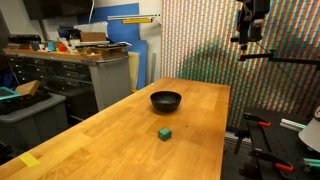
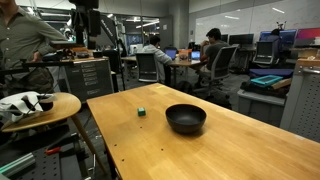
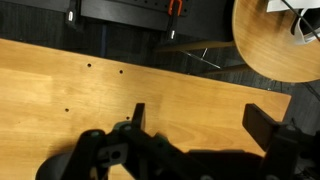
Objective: Put the block in the bowl
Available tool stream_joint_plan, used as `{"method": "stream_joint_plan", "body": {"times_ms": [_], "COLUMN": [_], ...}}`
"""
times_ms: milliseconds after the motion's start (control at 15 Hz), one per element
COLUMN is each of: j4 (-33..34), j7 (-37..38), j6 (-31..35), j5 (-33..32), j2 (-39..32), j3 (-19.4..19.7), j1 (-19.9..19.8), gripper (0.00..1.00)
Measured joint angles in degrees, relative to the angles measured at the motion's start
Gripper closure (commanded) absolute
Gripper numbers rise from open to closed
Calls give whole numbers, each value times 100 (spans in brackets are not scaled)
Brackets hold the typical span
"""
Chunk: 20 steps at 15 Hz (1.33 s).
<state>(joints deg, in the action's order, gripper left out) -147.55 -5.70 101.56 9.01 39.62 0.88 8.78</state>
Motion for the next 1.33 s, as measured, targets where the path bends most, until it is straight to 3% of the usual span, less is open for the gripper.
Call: {"method": "stream_joint_plan", "body": {"times_ms": [200,400,933,1333], "j4": [-12,-6,72,245], "j7": [158,805,2959,4111], "j6": [86,519,2172,3415], "j5": [0,-1,-652,-804], "j2": [-85,-375,-1680,-2753], "j3": [-80,-350,-1324,-1482], "j1": [-68,-219,-525,-528], "gripper": [0,0,0,0]}}
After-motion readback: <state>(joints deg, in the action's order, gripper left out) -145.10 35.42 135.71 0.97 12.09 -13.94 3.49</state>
